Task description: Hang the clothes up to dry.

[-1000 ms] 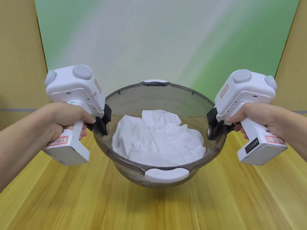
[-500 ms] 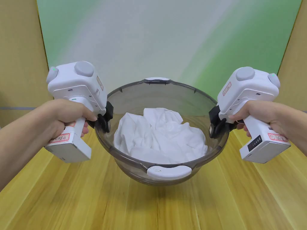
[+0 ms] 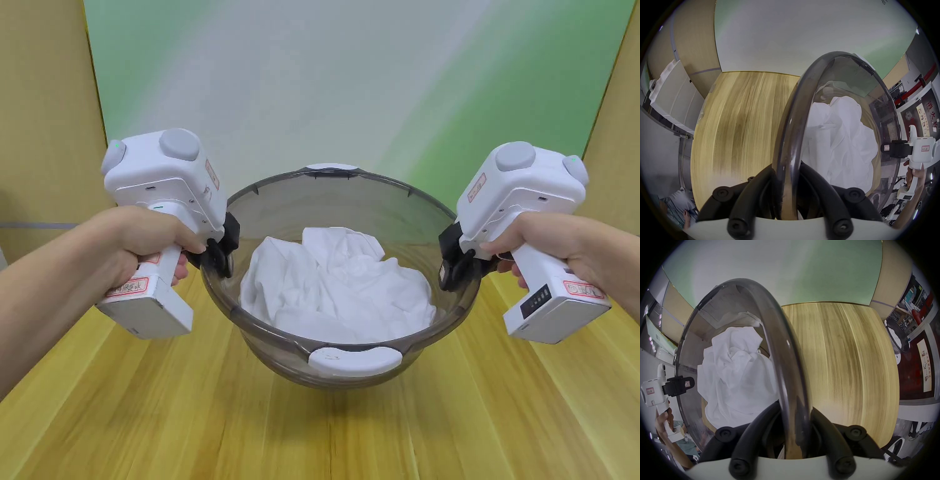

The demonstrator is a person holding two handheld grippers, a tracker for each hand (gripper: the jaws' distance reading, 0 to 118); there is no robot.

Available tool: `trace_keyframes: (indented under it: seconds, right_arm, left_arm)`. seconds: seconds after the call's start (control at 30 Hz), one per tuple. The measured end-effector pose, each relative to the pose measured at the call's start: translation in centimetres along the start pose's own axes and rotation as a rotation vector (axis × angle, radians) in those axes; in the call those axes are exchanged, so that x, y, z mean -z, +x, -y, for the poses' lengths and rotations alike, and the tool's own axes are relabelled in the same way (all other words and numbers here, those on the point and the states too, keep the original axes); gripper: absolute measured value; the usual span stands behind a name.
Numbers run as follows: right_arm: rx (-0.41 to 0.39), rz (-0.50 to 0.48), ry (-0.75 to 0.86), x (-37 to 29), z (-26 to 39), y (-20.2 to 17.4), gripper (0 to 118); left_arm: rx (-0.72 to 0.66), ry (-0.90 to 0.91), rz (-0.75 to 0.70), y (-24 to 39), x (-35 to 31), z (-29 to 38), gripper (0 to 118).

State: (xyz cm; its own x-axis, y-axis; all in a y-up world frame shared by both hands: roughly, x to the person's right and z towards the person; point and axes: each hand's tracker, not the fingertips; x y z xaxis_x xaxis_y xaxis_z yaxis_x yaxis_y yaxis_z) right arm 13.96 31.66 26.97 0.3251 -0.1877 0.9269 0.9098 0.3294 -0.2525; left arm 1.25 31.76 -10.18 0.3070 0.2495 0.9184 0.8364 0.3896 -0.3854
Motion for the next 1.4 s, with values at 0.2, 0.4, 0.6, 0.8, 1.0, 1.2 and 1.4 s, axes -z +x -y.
trace_keyframes:
  seconds: [0.2,0.4,0.6,0.8,1.0,1.2,1.4]
  right_arm:
    - [0.005,0.001,0.002,-0.1,0.0,0.2,9]
    - [0.01,0.01,-0.016,0.7,0.1,0.8,9]
    - [0.025,0.013,-0.052,3.1,0.3,1.8,9]
    - [0.035,0.024,-0.105,6.1,0.3,2.7,9]
    - [0.039,0.036,-0.139,8.5,0.6,3.2,9]
    - [0.058,0.04,-0.164,10.3,1.1,3.7,9]
    - [0.064,0.031,-0.176,11.1,1.5,3.9,9]
  left_arm:
    - [0.002,0.005,0.0,0.3,0.0,0.0,8]
    - [0.001,-0.01,0.009,0.4,1.1,0.1,8]
    - [-0.01,-0.048,-0.002,0.4,3.9,0.5,8]
    - [-0.021,-0.092,-0.002,0.1,6.9,1.2,8]
    - [-0.031,-0.131,-0.006,-0.2,9.6,2.0,8]
    - [-0.04,-0.148,-0.008,-0.5,11.0,2.4,8]
    - [-0.029,-0.151,-0.013,-0.6,11.4,2.7,8]
